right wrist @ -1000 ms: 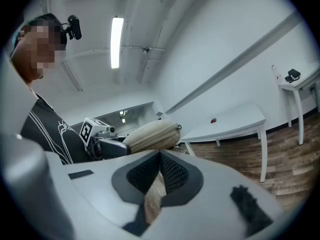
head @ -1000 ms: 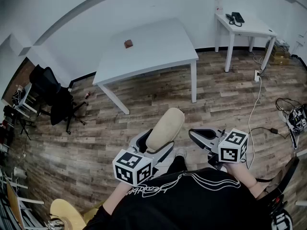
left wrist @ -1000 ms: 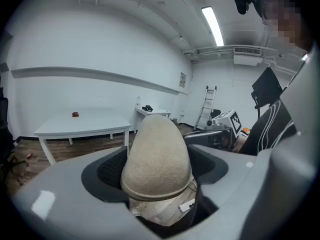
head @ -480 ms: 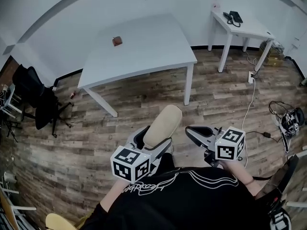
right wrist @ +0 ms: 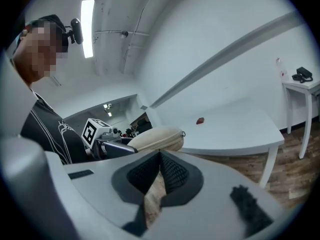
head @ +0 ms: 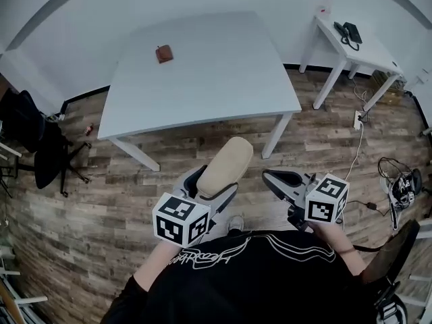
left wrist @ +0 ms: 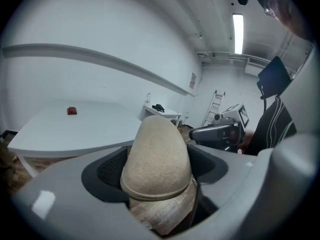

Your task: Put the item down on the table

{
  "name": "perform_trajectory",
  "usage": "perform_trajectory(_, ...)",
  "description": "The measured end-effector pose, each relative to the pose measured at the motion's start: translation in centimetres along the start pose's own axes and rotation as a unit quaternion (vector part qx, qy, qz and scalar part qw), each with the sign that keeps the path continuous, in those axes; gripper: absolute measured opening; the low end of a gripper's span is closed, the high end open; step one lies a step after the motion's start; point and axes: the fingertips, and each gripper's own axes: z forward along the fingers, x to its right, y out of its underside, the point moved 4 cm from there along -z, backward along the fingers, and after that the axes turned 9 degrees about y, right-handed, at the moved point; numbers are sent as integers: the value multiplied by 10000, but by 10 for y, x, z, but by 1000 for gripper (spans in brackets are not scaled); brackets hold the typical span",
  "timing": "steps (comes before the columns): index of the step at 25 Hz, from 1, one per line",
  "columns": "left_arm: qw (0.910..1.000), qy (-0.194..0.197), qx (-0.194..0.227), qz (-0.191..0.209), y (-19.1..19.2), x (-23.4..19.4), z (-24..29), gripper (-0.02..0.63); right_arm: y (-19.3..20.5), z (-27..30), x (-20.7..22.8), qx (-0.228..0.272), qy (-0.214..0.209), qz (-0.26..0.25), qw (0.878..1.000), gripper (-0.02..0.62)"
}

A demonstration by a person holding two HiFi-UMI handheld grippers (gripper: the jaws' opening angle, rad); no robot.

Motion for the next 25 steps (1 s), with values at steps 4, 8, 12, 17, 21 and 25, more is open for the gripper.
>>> perform_trajectory(4, 9998, 81, 93, 164, -29, -47, 16, 382, -30, 32, 23, 124, 176, -112, 9997, 8)
perform_trajectory(8, 9996, 179, 6, 204, -46, -73, 43, 382, -39, 49, 53, 161, 302, -64, 9994, 8)
perform_trajectory(12, 9995, 228, -93, 185, -58, -93, 68, 382, -46, 67, 82, 126, 259, 77, 9996, 8)
perform_trajectory(17, 9997, -8, -246, 18, -67, -141, 101, 382, -58, 105, 125, -58, 199, 51, 9998, 8)
perform_trajectory(21, 9988, -230, -413, -123, -76, -188, 138, 381, -72, 138, 173, -225, 163, 165, 9995, 8)
perform_trajectory(25, 9981, -344, -508, -98, -89, -234, 176, 380, -87, 175, 221, -394, 123, 204, 9989, 8)
